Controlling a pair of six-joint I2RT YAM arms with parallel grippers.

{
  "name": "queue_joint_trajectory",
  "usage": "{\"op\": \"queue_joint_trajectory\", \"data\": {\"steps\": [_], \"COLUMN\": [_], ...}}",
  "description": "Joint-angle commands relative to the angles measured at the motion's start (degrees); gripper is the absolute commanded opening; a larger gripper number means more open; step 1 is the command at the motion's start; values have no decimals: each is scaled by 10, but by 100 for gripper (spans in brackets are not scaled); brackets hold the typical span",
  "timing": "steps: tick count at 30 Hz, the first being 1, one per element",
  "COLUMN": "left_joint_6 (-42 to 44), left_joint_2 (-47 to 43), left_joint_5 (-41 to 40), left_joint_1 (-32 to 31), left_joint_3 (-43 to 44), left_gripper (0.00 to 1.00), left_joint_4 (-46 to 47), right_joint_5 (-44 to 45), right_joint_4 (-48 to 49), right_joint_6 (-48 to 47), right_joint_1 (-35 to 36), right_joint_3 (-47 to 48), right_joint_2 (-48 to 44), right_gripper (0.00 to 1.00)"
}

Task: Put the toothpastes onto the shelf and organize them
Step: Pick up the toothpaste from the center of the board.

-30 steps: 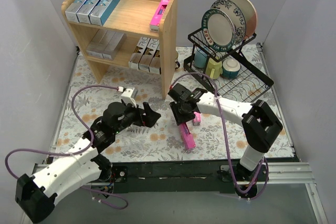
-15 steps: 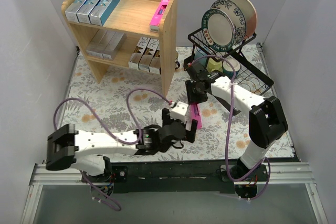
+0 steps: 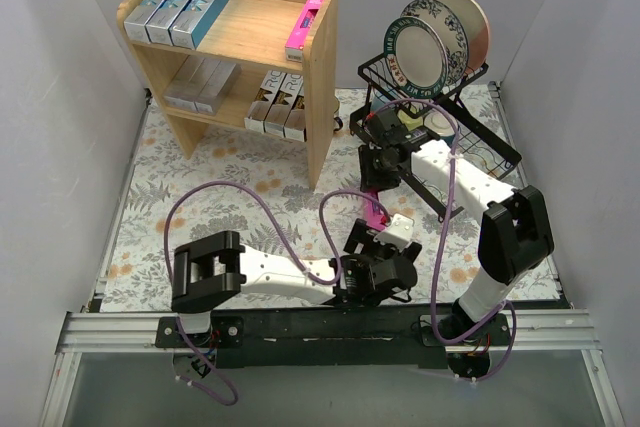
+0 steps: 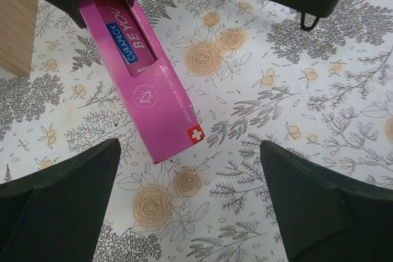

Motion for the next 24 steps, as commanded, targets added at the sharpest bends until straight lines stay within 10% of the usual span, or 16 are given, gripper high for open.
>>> {"op": "queue_joint_trajectory", "data": {"steps": [1,14,24], "left_joint_6": [46,-63,-58], "left_joint_2": [42,90,98], "left_joint_5": [-73,-138,-164], "left_joint_1": [0,34,34], "left_joint_3": [45,100,112], "left_gripper": [98,87,61], "left_joint_4": [4,-120,-120], "right_joint_5": [-40,-77,-114], "right_joint_4": [-6,32,70], "right_joint_6": [9,30,57], "right_joint_1": [-4,-8,-16], "right_joint_3": [26,-21,-66], "right_joint_2": [-30,-73,-97], "right_gripper": [36,35,35]}}
